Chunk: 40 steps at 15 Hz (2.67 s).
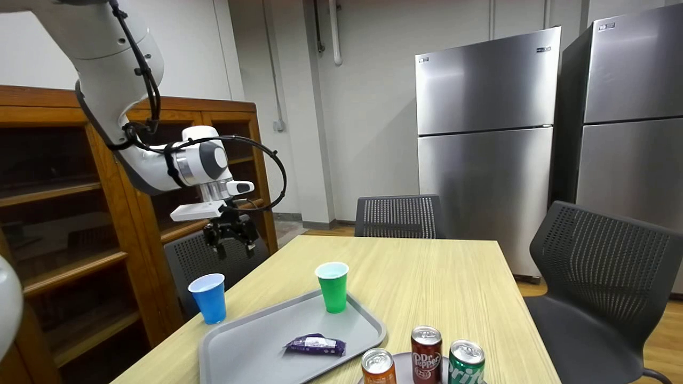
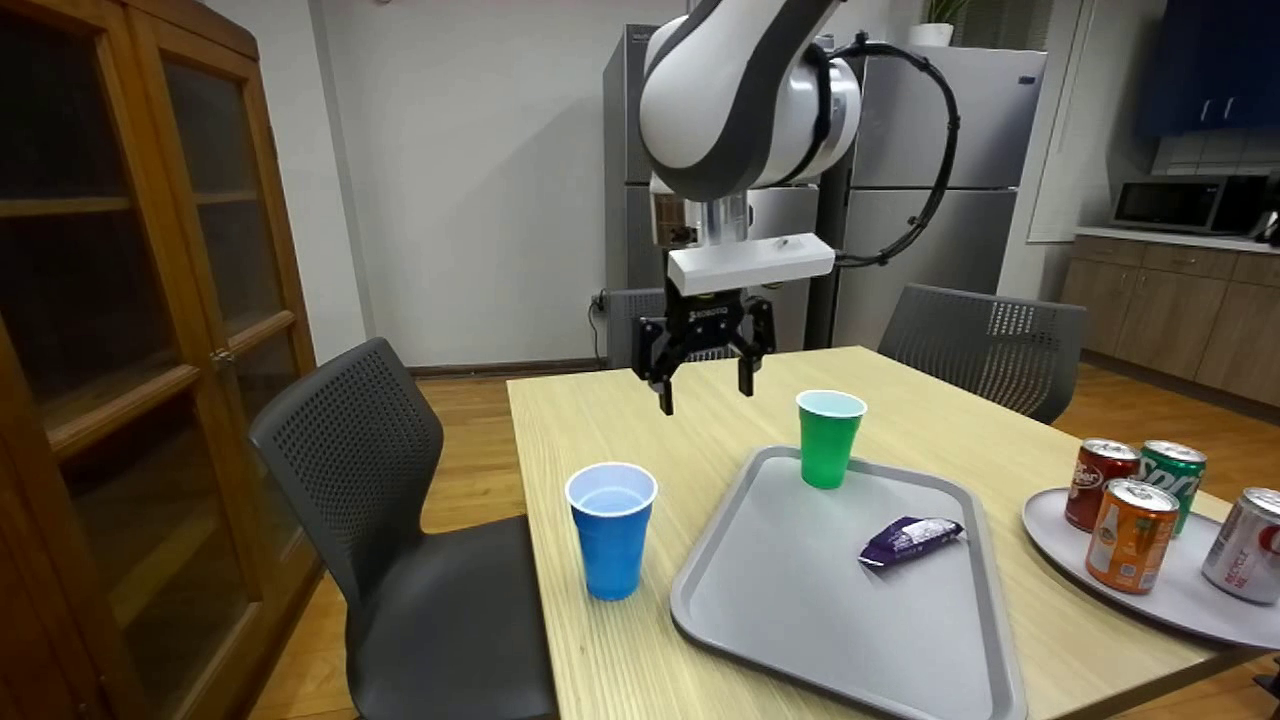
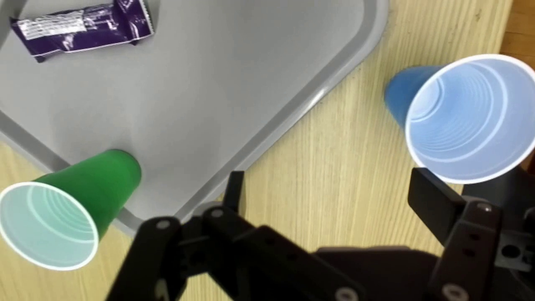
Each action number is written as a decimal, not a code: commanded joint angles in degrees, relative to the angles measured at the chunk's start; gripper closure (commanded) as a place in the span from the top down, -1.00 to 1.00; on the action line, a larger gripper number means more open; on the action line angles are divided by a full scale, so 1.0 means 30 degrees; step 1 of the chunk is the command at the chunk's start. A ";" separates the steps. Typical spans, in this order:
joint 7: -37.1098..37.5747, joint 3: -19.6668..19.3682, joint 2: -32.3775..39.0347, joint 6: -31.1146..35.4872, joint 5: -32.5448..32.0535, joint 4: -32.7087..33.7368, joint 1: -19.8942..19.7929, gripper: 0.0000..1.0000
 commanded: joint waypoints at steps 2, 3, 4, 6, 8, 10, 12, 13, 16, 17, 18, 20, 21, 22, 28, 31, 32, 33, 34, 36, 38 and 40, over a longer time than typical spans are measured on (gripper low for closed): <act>-0.1300 -0.0290 -0.1984 0.0084 -0.0714 -0.1921 -0.1356 1.00; -0.1553 -0.0415 -0.2213 0.0220 -0.0826 -0.2161 -0.1668 1.00; -0.1859 -0.0512 -0.2387 0.0298 -0.0848 -0.2326 -0.1983 1.00; -0.2273 -0.0719 -0.2653 0.0532 -0.0895 -0.2572 -0.2550 1.00; -0.2645 -0.0874 -0.2771 0.0888 -0.0753 -0.2721 -0.3111 1.00; -0.3023 -0.1013 -0.2654 0.1368 -0.0566 -0.2705 -0.3619 1.00; -0.3157 -0.1212 -0.2276 0.2051 -0.0646 -0.2522 -0.3987 1.00; -0.3054 -0.1332 -0.2107 0.2344 -0.0734 -0.2430 -0.4089 1.00; -0.2854 -0.1583 -0.1403 0.3388 -0.0530 -0.2028 -0.4390 1.00; -0.2808 -0.1666 -0.1217 0.3697 -0.0501 -0.1936 -0.4418 1.00; -0.2908 -0.1682 -0.1150 0.3647 -0.0347 -0.1895 -0.4458 1.00; -0.2760 -0.1742 -0.1311 0.3437 -0.0417 -0.2191 -0.4344 1.00; -0.2762 -0.1752 -0.1242 0.3438 -0.0389 -0.2181 -0.4367 1.00; -0.2763 -0.1754 -0.1213 0.3439 -0.0378 -0.2177 -0.4371 1.00; -0.1096 -0.2337 -0.1024 0.4119 -0.1473 -0.2045 -0.3830 1.00; -0.0510 -0.2378 -0.0805 0.4395 -0.1365 -0.1826 -0.3706 1.00; -0.0493 -0.2353 -0.0688 0.4464 -0.1286 -0.1750 -0.3671 1.00; -0.0324 -0.2399 -0.0550 0.4571 -0.1333 -0.1675 -0.3575 1.00; -0.0220 -0.2407 -0.0337 0.4640 -0.1307 -0.1513 -0.3488 1.00; 0.0105 -0.2536 0.0086 0.4742 -0.1379 -0.1159 -0.3249 1.00; 0.0336 -0.2689 0.0590 0.4772 -0.1450 -0.0718 -0.3019 1.00; 0.0312 -0.2867 0.1146 0.4831 -0.1506 -0.0192 -0.2826 1.00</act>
